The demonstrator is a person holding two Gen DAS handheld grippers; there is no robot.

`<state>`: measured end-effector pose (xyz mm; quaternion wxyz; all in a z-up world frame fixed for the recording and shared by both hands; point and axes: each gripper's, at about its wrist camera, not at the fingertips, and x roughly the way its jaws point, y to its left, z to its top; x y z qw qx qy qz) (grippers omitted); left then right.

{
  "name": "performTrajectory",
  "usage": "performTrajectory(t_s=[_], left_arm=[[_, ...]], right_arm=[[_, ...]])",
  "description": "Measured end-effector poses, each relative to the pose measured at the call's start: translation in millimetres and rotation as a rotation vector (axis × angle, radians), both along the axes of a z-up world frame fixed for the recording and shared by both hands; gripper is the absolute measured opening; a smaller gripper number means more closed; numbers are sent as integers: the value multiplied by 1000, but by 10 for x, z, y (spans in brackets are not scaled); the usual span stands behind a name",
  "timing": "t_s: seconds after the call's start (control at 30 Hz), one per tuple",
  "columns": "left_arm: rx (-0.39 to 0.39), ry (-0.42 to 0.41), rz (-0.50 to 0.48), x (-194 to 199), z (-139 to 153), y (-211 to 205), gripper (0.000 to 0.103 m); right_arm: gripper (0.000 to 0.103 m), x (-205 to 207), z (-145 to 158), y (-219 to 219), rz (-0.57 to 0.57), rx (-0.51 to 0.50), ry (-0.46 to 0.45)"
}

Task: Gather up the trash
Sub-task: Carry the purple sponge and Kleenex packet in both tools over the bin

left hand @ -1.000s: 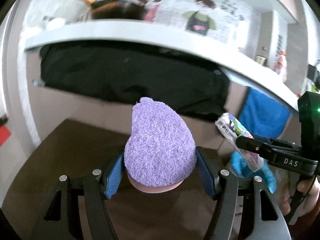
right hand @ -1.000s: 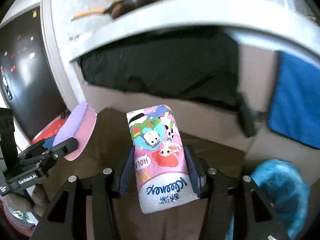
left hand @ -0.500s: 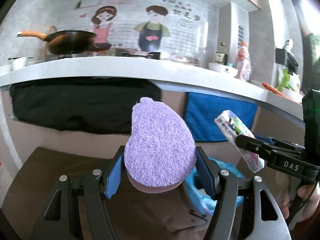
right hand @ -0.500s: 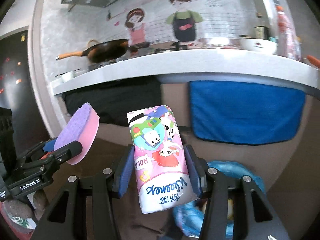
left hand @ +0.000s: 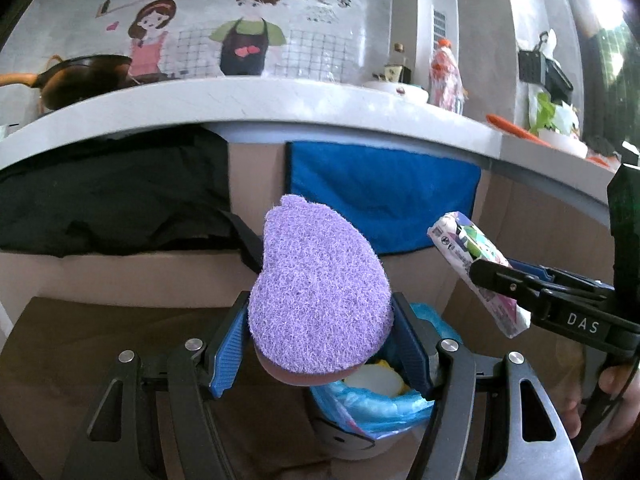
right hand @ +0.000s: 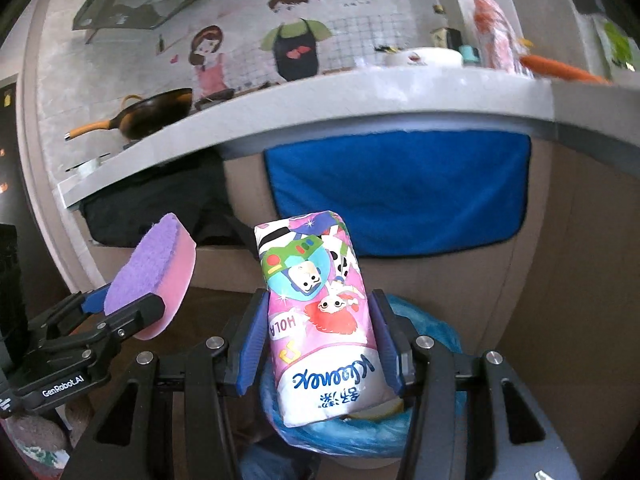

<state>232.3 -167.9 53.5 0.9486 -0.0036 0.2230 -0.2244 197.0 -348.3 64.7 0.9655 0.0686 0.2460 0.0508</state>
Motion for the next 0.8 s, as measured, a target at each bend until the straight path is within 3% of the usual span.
performTrajectory(t_s=[0.47,0.8], left_arm=[[20,149,-36,487,-627,-436,67],[48,218,-56,883,-920,-630,67]], right_arm=[[47,350,-682,-438,-54,72,121],[47,625,-1045,-512,-64,49,191]])
